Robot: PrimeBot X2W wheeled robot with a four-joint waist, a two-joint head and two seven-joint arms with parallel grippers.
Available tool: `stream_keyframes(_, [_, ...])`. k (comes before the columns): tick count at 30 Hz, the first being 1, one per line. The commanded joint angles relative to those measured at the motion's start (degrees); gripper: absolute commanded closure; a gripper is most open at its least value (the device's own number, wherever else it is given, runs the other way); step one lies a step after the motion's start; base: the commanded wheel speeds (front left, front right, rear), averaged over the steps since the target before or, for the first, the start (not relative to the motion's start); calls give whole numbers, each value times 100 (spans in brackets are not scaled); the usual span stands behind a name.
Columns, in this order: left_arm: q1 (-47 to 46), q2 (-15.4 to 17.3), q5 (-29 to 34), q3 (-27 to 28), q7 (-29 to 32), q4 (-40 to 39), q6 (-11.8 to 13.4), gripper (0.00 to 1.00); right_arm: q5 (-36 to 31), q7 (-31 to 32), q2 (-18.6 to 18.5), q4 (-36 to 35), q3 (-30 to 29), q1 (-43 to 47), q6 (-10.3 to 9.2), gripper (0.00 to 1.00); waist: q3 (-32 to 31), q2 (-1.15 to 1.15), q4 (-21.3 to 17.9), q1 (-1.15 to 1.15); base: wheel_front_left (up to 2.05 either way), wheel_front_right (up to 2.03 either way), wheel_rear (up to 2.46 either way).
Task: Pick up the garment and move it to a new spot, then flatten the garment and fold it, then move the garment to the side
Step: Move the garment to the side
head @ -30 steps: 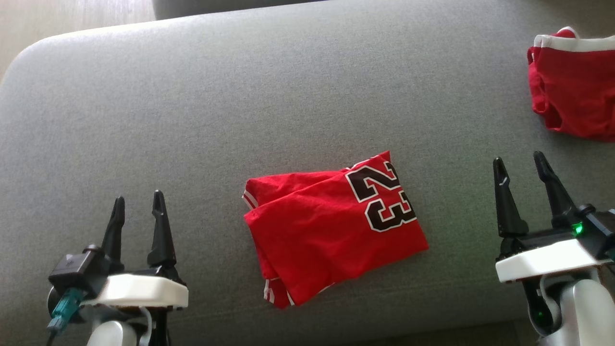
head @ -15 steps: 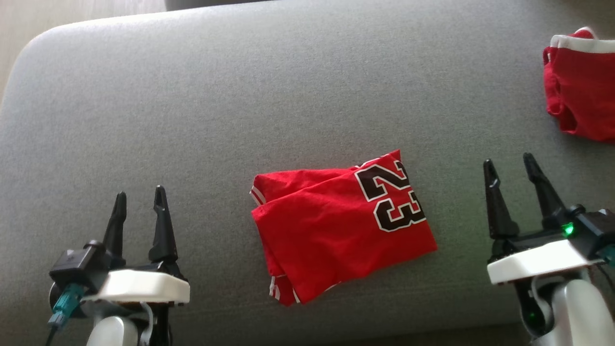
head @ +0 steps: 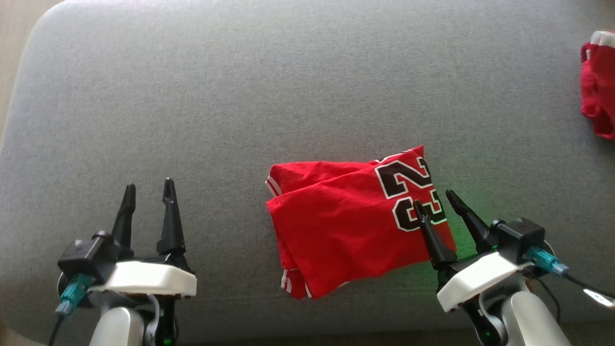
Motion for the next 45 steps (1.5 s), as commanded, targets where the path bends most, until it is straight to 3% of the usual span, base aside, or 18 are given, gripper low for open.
stream_keyframes(1, [-200, 43, -47, 154, -70, -147, -9, 0, 57, 65, -52, -95, 177, -254, -1, 0, 38, 0, 75, 0, 0, 0, 0])
stream_keyframes(18, [-261, 43, -87, 130, -70, -105, -29, 0, -239, 426, -50, 555, -228, -503, -1, 0, 124, 0, 337, 0, 0, 0, 0])
stream_keyframes(25, [-291, 43, -64, 111, -70, -94, -51, 0, -211, 665, -30, 826, -136, -624, -1, 0, 180, 0, 326, 0, 0, 0, 0])
stream_keyframes(26, [-300, 43, -57, 102, -70, -93, -54, 0, -190, 698, -29, 863, -102, -646, -1, 19, 187, 0, 322, 0, 0, 0, 0])
stream_keyframes(27, [-308, 43, -50, 96, -70, -93, -56, 0, -182, 700, -28, 882, -64, -671, -1, 100, 194, 0, 316, 0, 0, 0, 0])
stream_keyframes(37, [-366, 43, 180, 136, -70, -200, -123, 0, -470, 442, -170, 836, 131, -1080, -1, 100, 250, 0, -18, 0, 0, 0, 0])
stream_keyframes(45, [-617, 43, 474, 202, -70, -372, -333, 0, -357, 576, -845, 543, 385, -1673, -1, 100, 526, 0, -585, 0, 0, 0, 0])
